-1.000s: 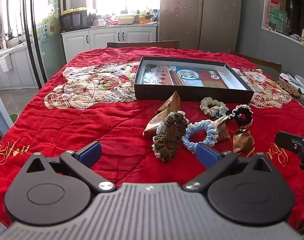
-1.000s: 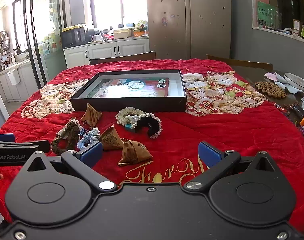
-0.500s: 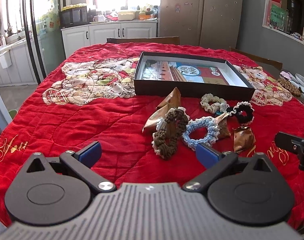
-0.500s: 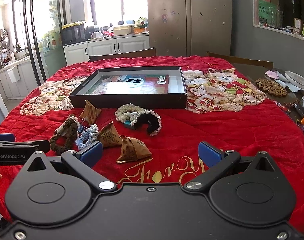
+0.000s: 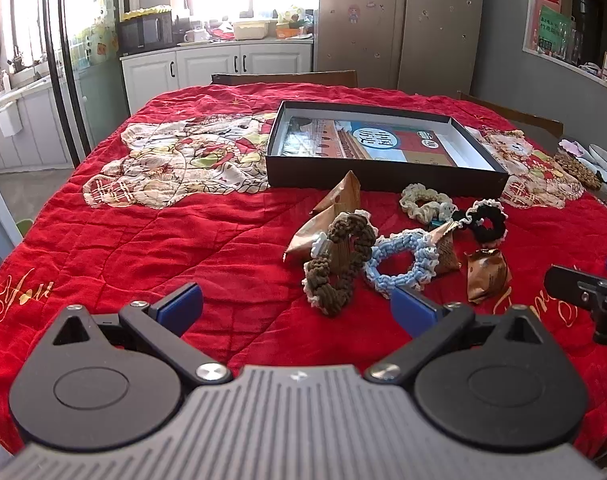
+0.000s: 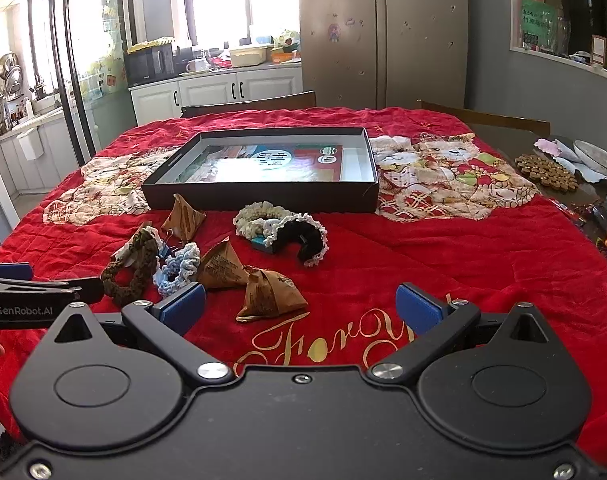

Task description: Organize objects

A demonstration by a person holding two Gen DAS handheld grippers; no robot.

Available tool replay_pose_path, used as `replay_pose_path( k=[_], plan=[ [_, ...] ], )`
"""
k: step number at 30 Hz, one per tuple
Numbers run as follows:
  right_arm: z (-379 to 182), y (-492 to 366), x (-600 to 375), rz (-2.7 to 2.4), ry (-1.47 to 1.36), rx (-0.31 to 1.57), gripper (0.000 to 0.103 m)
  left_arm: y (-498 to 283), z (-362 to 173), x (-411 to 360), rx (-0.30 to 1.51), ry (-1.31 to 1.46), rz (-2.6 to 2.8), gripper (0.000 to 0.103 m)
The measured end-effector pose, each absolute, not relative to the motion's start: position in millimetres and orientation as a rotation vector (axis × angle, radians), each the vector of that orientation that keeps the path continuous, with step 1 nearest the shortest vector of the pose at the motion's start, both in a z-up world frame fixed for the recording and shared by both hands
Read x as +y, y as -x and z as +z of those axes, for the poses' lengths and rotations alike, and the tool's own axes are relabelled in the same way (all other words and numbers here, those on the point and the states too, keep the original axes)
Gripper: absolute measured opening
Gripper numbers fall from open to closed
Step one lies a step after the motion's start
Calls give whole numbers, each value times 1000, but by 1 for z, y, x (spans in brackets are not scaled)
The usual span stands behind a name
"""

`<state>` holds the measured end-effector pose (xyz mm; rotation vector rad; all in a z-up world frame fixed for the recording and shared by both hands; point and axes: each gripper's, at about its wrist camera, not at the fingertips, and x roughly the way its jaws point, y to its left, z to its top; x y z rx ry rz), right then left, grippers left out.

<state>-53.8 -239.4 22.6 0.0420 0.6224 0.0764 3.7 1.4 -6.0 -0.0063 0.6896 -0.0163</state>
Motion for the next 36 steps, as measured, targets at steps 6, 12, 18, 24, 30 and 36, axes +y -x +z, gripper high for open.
replay_pose_path(
  k=[6,12,18,24,30,36],
  plan=[
    [21,53,-239,82,-42,632,102,-4,-7,1,691,5,-19,103],
    [19,52,-238,85,-37,636,102,-4,-8,1,694,3,-22,103],
    [19,52,-239,85,-39,639,102,-5,-10,1,700,0,-21,103],
    [17,50,-240,82,-37,647,102,-5,-11,0,705,-2,-23,103],
    [14,47,-240,82,-35,661,102,-8,-13,0,714,-1,-17,103],
    [9,42,-242,78,-33,672,102,-12,-17,-1,719,2,-24,103]
  ],
)
